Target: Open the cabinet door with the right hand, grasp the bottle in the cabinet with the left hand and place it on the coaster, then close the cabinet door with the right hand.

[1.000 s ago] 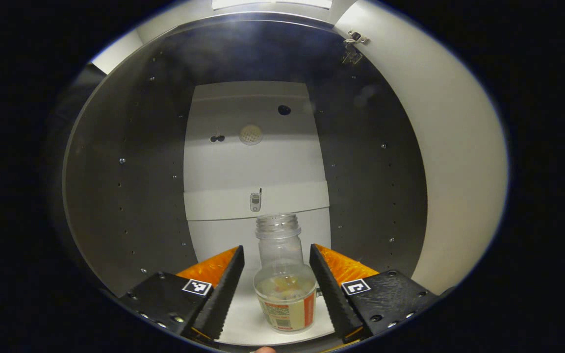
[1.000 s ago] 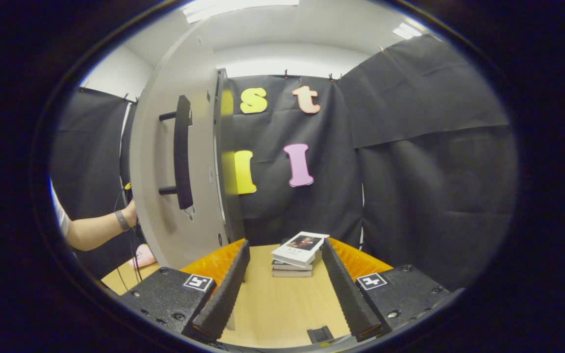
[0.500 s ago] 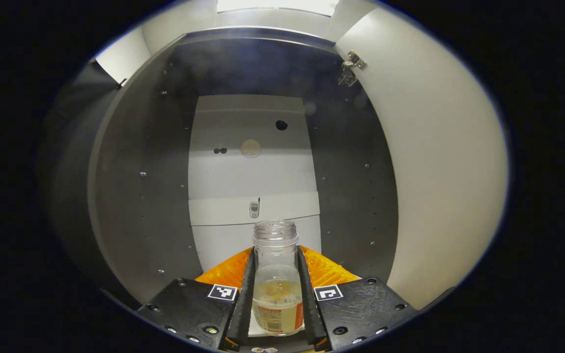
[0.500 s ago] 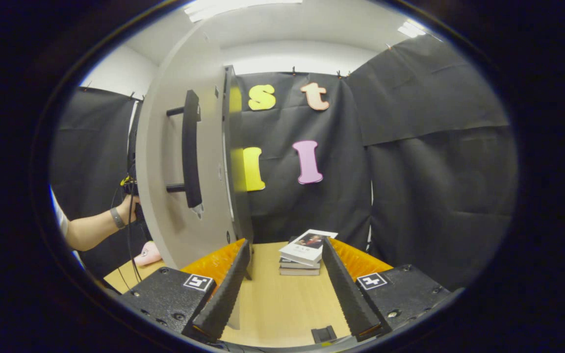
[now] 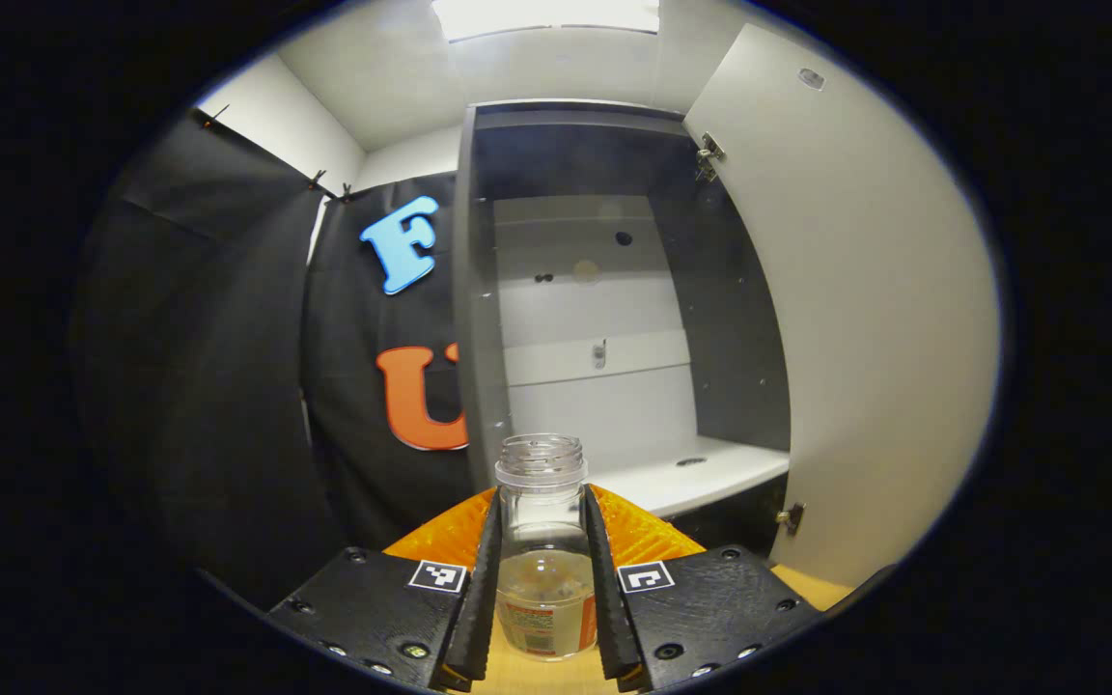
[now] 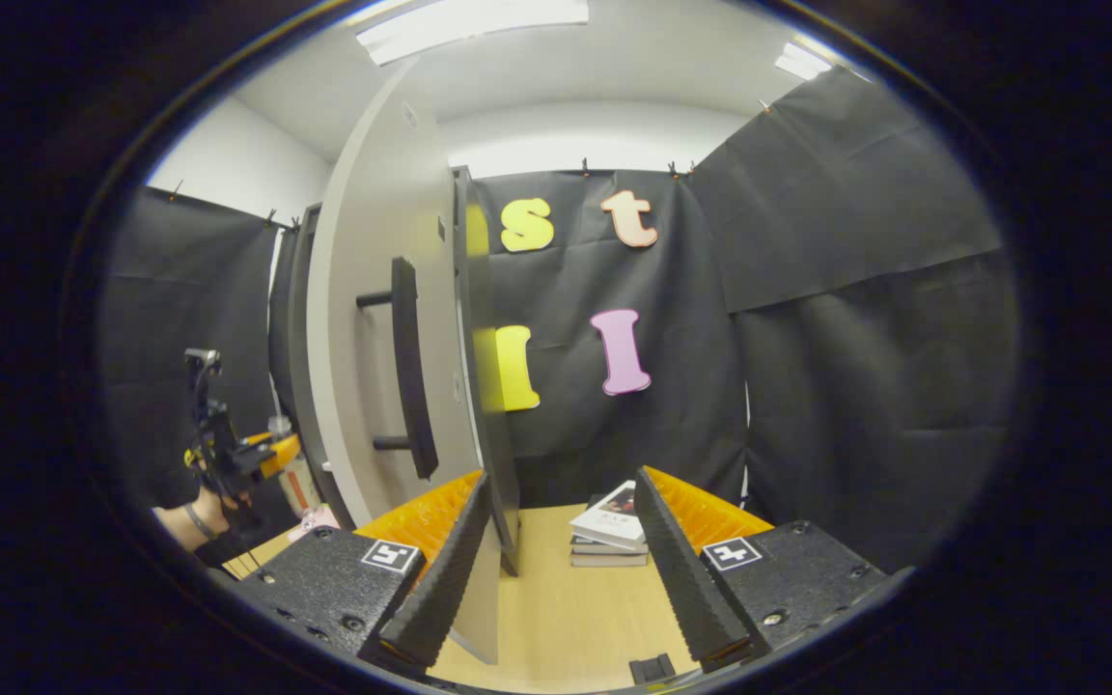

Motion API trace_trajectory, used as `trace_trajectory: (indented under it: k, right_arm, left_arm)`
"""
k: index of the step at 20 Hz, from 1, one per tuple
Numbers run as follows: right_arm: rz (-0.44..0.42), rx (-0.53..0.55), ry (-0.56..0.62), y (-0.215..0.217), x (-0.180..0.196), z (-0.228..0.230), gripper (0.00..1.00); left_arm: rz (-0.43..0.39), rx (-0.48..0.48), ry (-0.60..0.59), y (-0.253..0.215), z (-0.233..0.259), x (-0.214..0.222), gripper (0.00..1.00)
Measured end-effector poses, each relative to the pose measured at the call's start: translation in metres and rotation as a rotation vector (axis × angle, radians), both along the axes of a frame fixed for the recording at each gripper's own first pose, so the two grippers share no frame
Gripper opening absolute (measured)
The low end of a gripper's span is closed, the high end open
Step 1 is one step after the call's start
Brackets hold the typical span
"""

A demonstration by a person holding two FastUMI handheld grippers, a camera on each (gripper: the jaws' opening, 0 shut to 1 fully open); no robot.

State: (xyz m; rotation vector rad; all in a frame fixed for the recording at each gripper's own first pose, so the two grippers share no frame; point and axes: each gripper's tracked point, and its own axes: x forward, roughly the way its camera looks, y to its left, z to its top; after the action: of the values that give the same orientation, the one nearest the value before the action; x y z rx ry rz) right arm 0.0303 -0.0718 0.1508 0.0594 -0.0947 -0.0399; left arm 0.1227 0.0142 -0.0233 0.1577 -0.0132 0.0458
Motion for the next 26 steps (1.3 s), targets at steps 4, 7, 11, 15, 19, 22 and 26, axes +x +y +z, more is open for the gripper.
trace_trajectory:
  k: [4, 7, 11, 15, 19, 22, 26]
  right_arm:
    - [0.025, -0.01, -0.038, 0.01, -0.009, 0.032, 0.92]
    - [0.009, -0.035, -0.059, 0.013, -0.015, 0.049, 0.89]
    - [-0.001, -0.047, -0.038, 0.024, -0.02, 0.055, 0.92]
    - [-0.015, -0.087, -0.018, 0.035, -0.022, 0.06, 0.92]
    - [-0.011, -0.082, -0.007, 0.043, -0.022, 0.06, 0.92]
    - [-0.025, -0.074, -0.006, 0.04, -0.021, 0.062, 0.92]
    - [-0.031, -0.082, -0.007, 0.041, -0.019, 0.062, 0.92]
  left_arm:
    - [0.174, 0.026, 0.003, 0.045, -0.075, -0.054, 0.42]
    - [0.246, -0.016, 0.042, 0.062, -0.119, -0.07, 0.42]
    - [0.257, -0.051, 0.026, 0.068, -0.145, -0.082, 0.42]
    - [0.281, -0.041, 0.033, 0.078, -0.172, -0.087, 0.42]
    - [0.289, -0.087, 0.049, 0.08, -0.19, -0.086, 0.42]
    - [0.309, -0.107, 0.043, 0.082, -0.198, -0.087, 0.42]
    - [0.305, -0.09, 0.036, 0.082, -0.197, -0.083, 0.43]
